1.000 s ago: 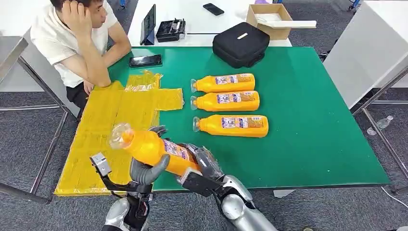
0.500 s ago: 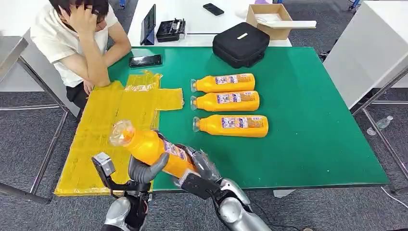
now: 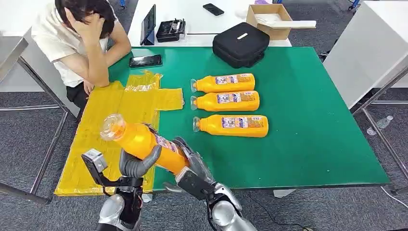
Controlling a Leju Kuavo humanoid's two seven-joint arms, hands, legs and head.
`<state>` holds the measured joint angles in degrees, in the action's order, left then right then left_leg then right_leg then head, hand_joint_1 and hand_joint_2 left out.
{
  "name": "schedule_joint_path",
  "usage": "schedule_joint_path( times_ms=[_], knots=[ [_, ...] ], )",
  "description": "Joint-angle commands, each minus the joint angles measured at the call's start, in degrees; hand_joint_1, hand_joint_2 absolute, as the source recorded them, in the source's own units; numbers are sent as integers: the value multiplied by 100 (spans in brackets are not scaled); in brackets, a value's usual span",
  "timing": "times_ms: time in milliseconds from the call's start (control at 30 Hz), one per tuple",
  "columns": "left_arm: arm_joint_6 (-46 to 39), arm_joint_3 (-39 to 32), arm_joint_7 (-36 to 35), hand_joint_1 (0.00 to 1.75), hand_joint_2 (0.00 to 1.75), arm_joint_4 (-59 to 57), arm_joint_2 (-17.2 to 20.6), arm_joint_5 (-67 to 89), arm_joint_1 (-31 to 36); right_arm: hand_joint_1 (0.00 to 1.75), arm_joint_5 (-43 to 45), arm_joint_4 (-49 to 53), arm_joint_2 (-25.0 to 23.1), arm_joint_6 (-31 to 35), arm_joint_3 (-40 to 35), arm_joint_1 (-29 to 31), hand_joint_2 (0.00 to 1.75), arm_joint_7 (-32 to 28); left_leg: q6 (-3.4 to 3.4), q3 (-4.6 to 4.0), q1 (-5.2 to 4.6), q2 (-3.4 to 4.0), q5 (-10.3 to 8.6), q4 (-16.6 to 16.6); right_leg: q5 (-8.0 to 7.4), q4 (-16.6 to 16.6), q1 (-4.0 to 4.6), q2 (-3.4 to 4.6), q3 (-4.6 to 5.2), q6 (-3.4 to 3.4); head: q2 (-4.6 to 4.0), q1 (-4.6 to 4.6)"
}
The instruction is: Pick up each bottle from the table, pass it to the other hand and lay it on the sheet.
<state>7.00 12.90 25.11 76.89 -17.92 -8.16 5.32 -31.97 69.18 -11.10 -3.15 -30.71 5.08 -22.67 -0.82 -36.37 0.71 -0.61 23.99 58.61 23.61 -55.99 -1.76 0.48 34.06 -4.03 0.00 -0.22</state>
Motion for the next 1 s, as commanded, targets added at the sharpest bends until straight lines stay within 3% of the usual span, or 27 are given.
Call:
schedule_joint_path(
  times_ms=[33,67,100,133,267,367,533,900,1000],
  knots=[
    [-845,-484,-220,175,175,447,-135,1443,287,0,-663,228,-105,505,506,-261,175,42,2,13,6,-2,9,3,10,-1,10,-10,-17,20,0,-2],
    [-913,-582,-273,175,175,596,-155,1700,294,0,-1312,366,-125,1088,624,-298,175,282,1,9,2,-6,5,1,8,-1,5,-12,-13,15,0,-2],
    [-600,-703,-394,175,175,802,-169,1574,284,0,-1955,538,-139,1191,609,-286,175,392,2,12,7,-5,11,8,13,-6,11,-15,-17,23,0,-2],
    [-379,-795,-448,175,175,891,-178,1399,278,0,-1649,653,-222,913,738,-313,175,256,1,8,6,-7,7,5,10,-4,9,-15,-13,19,0,-2],
    [-238,-811,-371,175,175,931,-156,1480,363,0,-2174,579,-256,1343,786,-217,175,268,0,2,3,6,4,5,3,-4,6,-2,-4,14,0,0],
    [-1263,-627,-264,175,175,1045,12,3428,446,0,-2571,722,-337,1838,1080,-275,175,368,1,8,4,-5,3,3,7,-3,7,-17,-11,19,0,0],
    [-1968,-463,-346,175,175,827,111,5314,601,0,-2874,819,-401,2038,1282,-277,175,390,0,8,1,-6,2,0,5,-2,4,-13,-11,15,0,0],
    [-2093,-485,-353,175,175,794,111,5482,590,0,-2905,793,-408,2075,1281,-284,175,402,0,10,1,-2,1,-3,3,2,4,-9,-11,13,0,0],
    [-2551,-548,-415,175,175,824,154,6225,589,0,-2981,965,-453,2426,1426,-346,175,527,1,26,4,0,7,-2,9,3,8,-11,-27,24,0,0]
  ],
)
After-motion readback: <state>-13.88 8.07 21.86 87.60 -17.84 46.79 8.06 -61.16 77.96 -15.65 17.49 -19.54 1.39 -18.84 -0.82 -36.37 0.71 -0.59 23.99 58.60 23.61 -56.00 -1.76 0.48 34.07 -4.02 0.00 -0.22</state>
